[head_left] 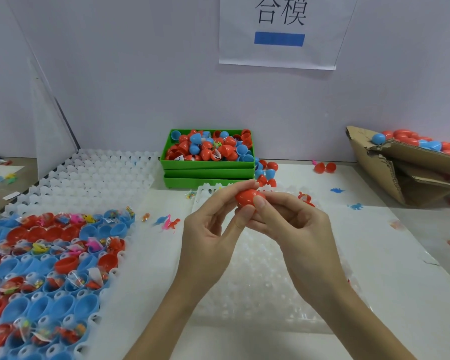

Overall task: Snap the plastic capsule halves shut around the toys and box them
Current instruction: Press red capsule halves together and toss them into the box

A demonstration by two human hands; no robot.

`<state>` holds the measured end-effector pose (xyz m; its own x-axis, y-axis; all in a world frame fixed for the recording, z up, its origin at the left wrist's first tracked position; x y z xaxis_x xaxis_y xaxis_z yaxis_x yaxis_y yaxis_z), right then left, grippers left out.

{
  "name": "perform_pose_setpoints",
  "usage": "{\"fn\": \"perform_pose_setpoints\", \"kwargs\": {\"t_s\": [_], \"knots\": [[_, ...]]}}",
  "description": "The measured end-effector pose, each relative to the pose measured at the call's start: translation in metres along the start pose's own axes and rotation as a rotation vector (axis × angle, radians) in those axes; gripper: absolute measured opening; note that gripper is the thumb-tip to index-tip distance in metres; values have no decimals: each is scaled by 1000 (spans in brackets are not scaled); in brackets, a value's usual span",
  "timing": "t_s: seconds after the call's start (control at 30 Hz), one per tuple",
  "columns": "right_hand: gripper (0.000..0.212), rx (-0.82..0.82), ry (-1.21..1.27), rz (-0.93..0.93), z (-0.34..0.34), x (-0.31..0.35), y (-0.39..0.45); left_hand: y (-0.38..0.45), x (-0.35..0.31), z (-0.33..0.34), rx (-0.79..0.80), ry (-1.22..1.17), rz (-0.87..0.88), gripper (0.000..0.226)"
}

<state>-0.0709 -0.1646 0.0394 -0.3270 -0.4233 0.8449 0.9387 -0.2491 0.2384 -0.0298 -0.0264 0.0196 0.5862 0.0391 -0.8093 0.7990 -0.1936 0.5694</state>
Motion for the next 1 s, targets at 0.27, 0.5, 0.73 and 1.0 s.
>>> {"fn": "perform_pose_setpoints", "kwargs": {"t_s": [0.27, 0.5, 0.73, 1.0], "knots": [[15, 34, 33, 64, -3, 2, 5, 0, 5, -1, 6, 158, 40, 46], [22, 22, -9, 41, -3, 0, 3, -1, 3, 3, 23, 260, 100, 52], [24, -35, 22, 50, 1, -10, -4, -4, 6, 4, -95, 503, 206, 55], [22, -57, 104, 69, 6, -17, -8, -7, 3, 3, -213, 568, 161, 43]]}}
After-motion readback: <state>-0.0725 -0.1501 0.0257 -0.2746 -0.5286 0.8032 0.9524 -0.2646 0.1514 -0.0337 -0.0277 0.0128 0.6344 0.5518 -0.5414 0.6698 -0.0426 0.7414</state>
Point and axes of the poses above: each hand's wrist, its own y-axis towards the middle knuckle, its own z-axis out of the palm, x = y × z, the point moved 2 cm from there along y, towards the middle knuckle, and after that the axes turned 14 degrees about y, right-handed, at the moved point
